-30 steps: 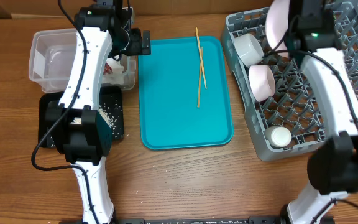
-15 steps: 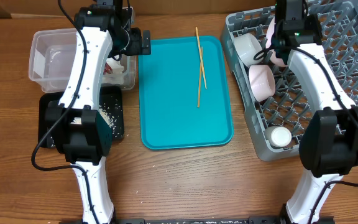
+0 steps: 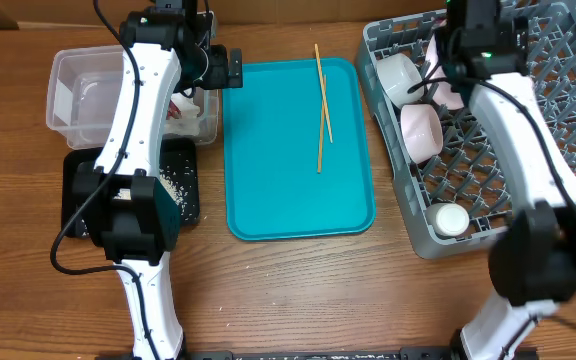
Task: Sort waste into correct bins and load items into the dishwasher
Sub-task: 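Release the plate, reach right gripper to chopsticks and grasp one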
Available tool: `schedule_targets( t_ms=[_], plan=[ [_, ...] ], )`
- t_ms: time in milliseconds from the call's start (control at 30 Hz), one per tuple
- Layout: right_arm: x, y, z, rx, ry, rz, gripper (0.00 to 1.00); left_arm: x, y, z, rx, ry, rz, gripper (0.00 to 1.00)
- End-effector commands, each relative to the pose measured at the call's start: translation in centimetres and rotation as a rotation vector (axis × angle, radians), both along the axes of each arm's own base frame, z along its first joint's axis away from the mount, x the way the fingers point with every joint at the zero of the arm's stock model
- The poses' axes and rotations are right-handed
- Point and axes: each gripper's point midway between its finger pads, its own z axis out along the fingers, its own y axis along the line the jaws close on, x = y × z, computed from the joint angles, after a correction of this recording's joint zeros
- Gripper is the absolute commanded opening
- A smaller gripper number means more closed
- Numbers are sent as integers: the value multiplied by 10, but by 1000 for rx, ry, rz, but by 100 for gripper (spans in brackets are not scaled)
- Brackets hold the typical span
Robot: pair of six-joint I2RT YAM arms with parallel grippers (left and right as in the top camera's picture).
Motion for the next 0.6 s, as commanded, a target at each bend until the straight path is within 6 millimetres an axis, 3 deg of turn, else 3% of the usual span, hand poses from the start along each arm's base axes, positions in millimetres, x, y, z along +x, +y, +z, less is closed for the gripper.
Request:
schedule_targets(
  t_ms=[0,33,67,133,200,267,433,567],
  plan=[
    [-27,134,72,565,-116,453,99,3,-6,14,-16,-34,-6,100],
    [-36,168,78,690,-90,596,91,3,-6,13,-16,-34,-6,100],
    [-40,189,78,775,-71,662,88,3,-7,14,-16,-34,-7,100],
    [-37,214,66,853,-38,665,84,3,-7,13,-16,-34,-7,100],
    [-33,235,42,843,4,643,80,3,-7,14,-16,-34,-7,100],
    [-28,253,4,821,59,535,77,3,-7,14,-16,-34,-7,100],
    [-46,267,-92,740,221,205,66,3,-6,13,-16,-34,-6,100],
    [-64,272,-133,742,338,112,57,3,-6,13,-16,-34,-6,100]
  ],
)
